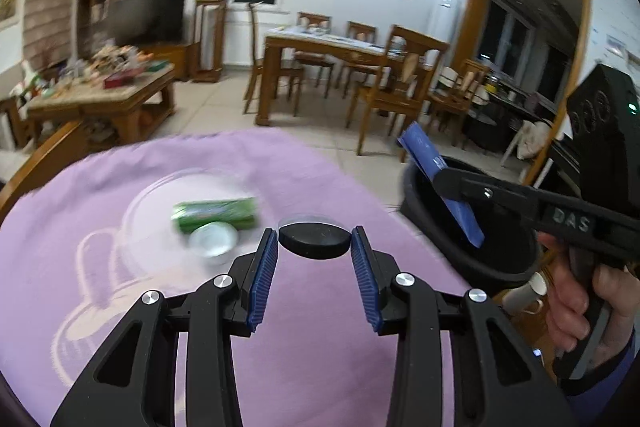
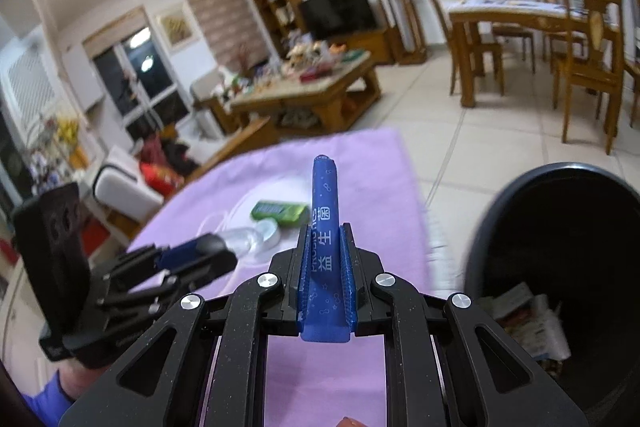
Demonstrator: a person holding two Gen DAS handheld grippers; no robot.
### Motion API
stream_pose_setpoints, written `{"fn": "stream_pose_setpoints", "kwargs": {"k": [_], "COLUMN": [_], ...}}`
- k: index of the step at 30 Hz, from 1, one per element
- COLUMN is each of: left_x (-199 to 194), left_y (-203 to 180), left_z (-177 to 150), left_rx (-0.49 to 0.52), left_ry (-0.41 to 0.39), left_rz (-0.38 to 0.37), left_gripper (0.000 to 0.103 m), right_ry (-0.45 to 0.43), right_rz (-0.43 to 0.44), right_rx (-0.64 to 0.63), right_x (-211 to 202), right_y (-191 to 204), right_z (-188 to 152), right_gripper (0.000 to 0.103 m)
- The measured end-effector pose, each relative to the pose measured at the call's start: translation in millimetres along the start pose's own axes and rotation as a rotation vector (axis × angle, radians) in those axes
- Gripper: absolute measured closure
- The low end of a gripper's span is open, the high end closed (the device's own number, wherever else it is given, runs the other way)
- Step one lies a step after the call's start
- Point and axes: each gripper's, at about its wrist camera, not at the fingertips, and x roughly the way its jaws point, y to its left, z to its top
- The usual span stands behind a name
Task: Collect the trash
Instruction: 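Carry the clear cup and purple stick over the bin and release both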
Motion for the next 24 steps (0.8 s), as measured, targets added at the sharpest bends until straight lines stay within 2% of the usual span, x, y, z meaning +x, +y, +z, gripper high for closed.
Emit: {"fn": "stream_pose_setpoints", "kwargs": {"k": [3,4,7,13,19,24], "left_x": [2.6,6.2,15.2,46.0,76.8,97.5], "left_y": [-36.2,-50.5,-81.6,-145.2,-181.4,-196.3], "left_z": [7.8,10.8,15.2,18.8,15.1,10.0], "left_rx": [0.064,0.088,0.133,0.226,0.271,0.287], "left_ry": [-0.013,-0.014,-0.012,0.01,0.051,0.088], "left_rz": [-0.035,-0.051,-0.086,-0.153,-0.19,-0.201], "left_gripper": [0.065,0.065,0.065,0.065,0.065,0.065], "right_ry": [-0.034,-0.065,-0.102,-0.144,-0.157,-0.152], "right_rz": [-0.013,-0.034,-0.069,-0.12,-0.158,-0.171], "right_rx": [0.029,0.058,0.102,0.196,0.268,0.303], "right_x": [-21.6,-43.6,-70.9,-110.7,-135.5,-139.6], "right_y": [-18.5,-40.2,-74.3,-139.7,-194.9,-222.2], "right_z": [0.0,-2.0,-7.1,-23.0,-40.1,-48.4], "right_gripper": [0.088,0.088,0.088,0.088,0.088,0.088]}}
